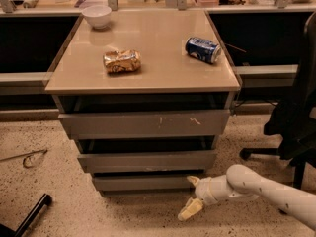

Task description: Open bottom drawer

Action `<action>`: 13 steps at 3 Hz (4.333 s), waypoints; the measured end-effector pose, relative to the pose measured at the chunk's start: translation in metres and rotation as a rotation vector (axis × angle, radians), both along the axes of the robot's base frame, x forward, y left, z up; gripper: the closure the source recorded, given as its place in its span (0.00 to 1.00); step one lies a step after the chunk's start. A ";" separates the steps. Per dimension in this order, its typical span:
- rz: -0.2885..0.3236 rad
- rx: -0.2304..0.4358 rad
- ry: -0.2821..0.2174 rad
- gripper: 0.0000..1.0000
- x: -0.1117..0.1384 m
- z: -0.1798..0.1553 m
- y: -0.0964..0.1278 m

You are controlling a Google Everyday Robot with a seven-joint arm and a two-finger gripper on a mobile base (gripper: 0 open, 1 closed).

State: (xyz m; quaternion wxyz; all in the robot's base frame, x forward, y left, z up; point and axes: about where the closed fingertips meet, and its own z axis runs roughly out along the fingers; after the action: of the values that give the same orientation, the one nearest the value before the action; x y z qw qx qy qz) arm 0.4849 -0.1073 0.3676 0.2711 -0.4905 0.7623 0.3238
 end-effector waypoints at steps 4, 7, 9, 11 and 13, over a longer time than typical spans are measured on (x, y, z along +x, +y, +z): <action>-0.005 0.134 0.018 0.00 0.000 -0.087 0.013; -0.107 0.174 -0.236 0.00 0.068 -0.117 0.004; -0.086 0.126 -0.265 0.00 0.091 -0.123 0.017; -0.029 -0.002 -0.258 0.00 0.140 -0.150 0.041; -0.022 -0.028 -0.122 0.00 0.139 -0.189 0.045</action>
Offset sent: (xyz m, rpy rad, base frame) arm -0.0054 0.0120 -0.0953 0.1434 0.0413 0.0343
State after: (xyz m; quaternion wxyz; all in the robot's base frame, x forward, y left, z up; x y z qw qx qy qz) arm 0.6237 -0.0619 0.1783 0.3137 -0.5046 0.7542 0.2795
